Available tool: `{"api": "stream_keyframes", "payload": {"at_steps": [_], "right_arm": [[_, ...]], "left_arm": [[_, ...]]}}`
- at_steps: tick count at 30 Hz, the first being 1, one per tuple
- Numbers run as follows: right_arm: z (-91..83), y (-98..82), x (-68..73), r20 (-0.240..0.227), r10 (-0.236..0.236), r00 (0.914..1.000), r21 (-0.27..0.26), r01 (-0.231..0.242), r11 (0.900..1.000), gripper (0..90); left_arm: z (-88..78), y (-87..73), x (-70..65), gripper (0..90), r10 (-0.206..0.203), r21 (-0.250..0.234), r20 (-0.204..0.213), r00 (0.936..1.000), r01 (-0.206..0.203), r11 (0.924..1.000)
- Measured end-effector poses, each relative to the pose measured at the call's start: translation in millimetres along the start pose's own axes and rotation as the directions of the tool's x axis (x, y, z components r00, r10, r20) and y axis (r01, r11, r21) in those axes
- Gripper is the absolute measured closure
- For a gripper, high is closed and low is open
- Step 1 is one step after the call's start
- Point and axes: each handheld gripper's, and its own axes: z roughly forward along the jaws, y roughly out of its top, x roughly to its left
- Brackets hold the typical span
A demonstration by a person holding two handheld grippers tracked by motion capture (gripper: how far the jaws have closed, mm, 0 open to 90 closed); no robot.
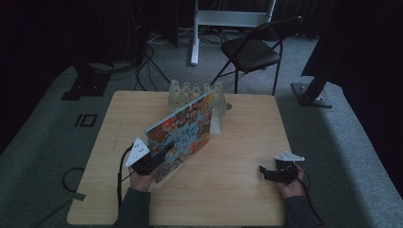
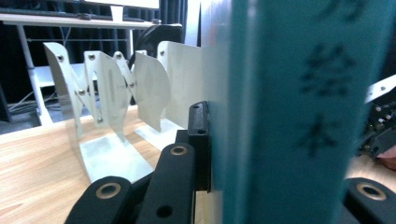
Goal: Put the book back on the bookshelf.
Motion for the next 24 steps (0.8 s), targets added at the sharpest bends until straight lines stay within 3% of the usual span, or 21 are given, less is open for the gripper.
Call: {"api": "stream_keyframes", "payload": {"at_steps": [14,18,24], "right_arm": [[0.1,0.0,0.0,0.001,-0.001,1.0,0.0,0.001,1.0,17.2],[0.0,0.0,0.0,0.001,0.0,1.0,0.0,0.0,1.0,17.2],[0.0,0.0,0.0,0.0,-0.001,1.0,0.0,0.001,1.0,17.2]], "left_arm": [[-8.9,-0.6,9.0,81.0,-0.025,-0.011,-0.073,0.997,0.024,0.9996],[-10.4,0.7,7.5,81.1,-0.003,-0.003,-0.116,0.9933,0.002,1.0],[-12.6,1.8,9.6,81.0,-0.013,-0.012,-0.132,0.9912,0.012,0.9999]]}}
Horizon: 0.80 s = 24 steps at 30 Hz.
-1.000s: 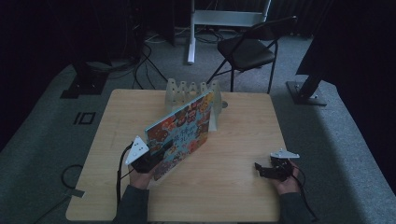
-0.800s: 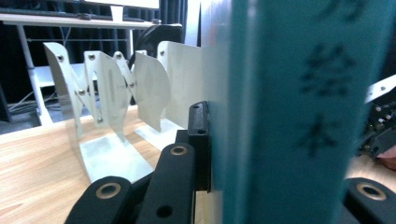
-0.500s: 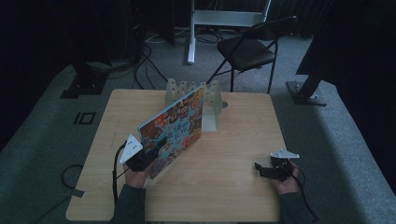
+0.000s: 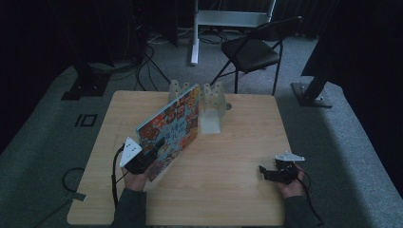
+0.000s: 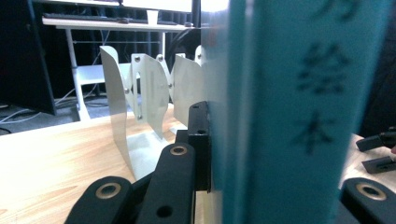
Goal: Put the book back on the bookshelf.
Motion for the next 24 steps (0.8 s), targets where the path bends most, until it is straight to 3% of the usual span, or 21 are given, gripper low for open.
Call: {"api": "stream_keyframes", "payload": {"at_steps": [11,24], "right_arm": [[0.0,0.0,0.0,0.0,0.0,1.0,0.0,0.0,1.0,17.2],[0.0,0.0,0.0,0.0,0.0,1.0,0.0,0.0,1.0,17.2]], "left_arm": [[-3.8,0.8,2.9,81.0,0.009,0.003,-0.043,0.999,-0.009,1.0],[-7.9,-1.8,5.1,81.0,0.002,0.003,-0.059,0.9983,-0.002,1.0]]}}
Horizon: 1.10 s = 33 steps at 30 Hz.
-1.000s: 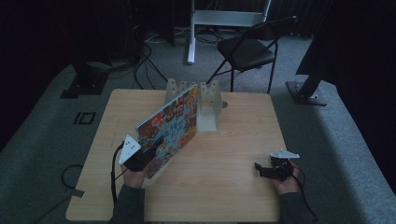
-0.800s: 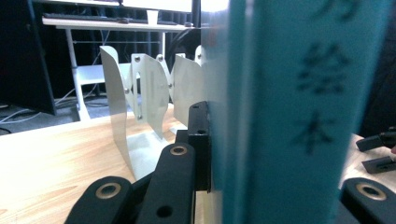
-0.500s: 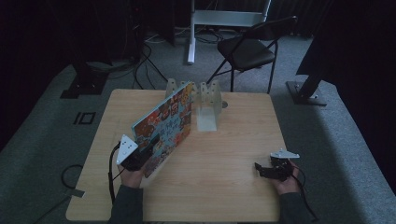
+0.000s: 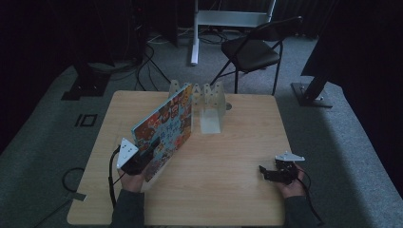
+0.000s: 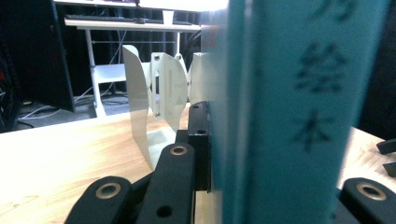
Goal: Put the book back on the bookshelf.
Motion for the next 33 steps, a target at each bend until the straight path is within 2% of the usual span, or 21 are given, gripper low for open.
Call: {"api": "stream_keyframes", "payload": {"at_steps": [23,33], "right_arm": [[0.0,0.0,0.0,0.0,0.0,1.0,0.0,0.0,1.0,17.2],[0.0,0.0,0.0,0.0,-0.001,1.0,0.0,0.001,1.0,17.2]], "left_arm": [[-7.9,-2.3,7.6,81.0,-0.017,-0.007,-0.02,0.9997,0.017,0.9998],[-9.3,-2.4,12.5,81.0,-0.042,-0.025,-0.037,0.9984,0.041,0.9988]]}}
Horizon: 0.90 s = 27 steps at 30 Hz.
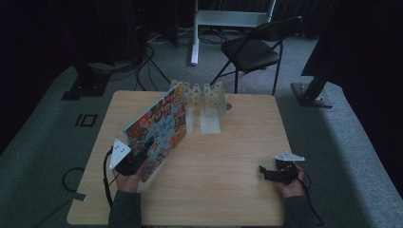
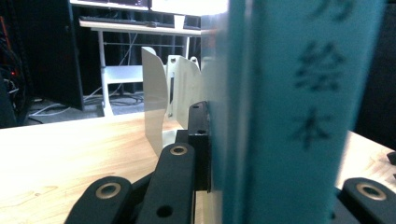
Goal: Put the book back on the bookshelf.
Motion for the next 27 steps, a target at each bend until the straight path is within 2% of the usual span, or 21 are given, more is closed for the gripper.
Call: {"api": "stream_keyframes", "payload": {"at_steps": [10,21,27], "right_arm": [[0.0,0.0,0.0,0.0,0.0,1.0,0.0,0.0,1.0,17.2],[0.0,0.0,0.0,0.0,0.0,1.0,0.0,0.0,1.0,17.2],[0.0,0.0,0.0,0.0,0.001,1.0,0.0,-0.001,1.0,17.2]], "left_arm": [[4.0,3.0,-1.0,81.0,0.003,-0.004,-0.022,0.9997,-0.003,1.0],[16.9,6.3,-5.0,81.0,0.009,-0.001,-0.044,0.999,-0.009,1.0],[22.2,6.8,-5.4,81.0,-0.001,-0.013,-0.049,0.9988,0.001,0.9999]]}}
